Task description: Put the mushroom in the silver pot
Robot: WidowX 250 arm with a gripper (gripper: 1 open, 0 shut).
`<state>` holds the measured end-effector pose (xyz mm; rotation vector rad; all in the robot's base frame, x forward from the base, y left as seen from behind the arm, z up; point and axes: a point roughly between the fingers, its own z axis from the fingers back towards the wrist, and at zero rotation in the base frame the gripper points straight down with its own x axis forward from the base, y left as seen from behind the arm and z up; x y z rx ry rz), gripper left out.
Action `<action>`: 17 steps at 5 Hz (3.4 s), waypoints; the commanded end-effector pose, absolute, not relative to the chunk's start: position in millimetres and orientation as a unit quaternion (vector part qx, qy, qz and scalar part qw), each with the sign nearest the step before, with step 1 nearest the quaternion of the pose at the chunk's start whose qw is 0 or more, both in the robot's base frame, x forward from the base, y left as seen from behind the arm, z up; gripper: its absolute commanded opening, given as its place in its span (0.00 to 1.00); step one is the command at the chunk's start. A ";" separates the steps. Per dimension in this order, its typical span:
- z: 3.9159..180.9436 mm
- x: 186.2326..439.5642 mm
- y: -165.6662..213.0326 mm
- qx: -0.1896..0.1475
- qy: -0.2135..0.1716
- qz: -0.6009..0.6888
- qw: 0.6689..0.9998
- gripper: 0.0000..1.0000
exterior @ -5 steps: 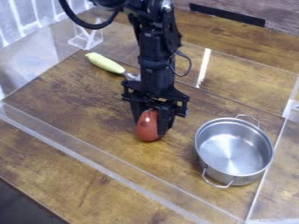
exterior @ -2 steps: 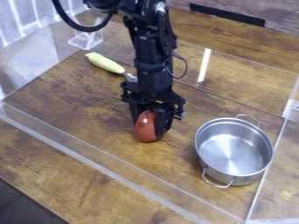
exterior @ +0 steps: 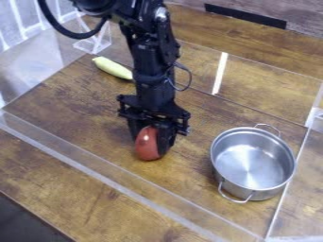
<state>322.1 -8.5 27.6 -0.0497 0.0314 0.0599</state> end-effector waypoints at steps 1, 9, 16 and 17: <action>35.9 325.6 -3.7 -0.021 0.007 0.054 0.998 0.00; 96.9 320.4 -159.1 -0.025 -0.026 0.067 0.997 0.00; 87.4 374.4 -116.8 -0.001 -0.007 0.143 0.990 1.00; 92.0 377.4 -118.4 0.001 -0.006 0.160 0.987 1.00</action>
